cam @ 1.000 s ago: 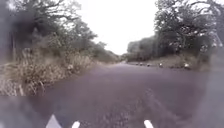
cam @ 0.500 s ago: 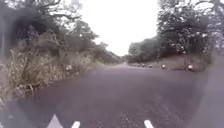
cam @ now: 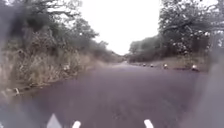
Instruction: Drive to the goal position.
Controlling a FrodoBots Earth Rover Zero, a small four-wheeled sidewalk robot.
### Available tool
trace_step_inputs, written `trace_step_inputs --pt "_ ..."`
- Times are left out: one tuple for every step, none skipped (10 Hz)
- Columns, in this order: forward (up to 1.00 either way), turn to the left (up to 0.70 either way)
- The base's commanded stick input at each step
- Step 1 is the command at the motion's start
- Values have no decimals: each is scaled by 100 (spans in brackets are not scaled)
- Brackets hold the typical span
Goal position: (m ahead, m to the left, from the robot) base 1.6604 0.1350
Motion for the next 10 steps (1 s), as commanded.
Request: trace_step_inputs --pt "70 0" --pt "70 0" --pt "70 0" --pt "70 0" --pt "70 0" --pt "70 0" --pt "70 0" --pt "70 0" --pt "70 0" --pt "70 0"
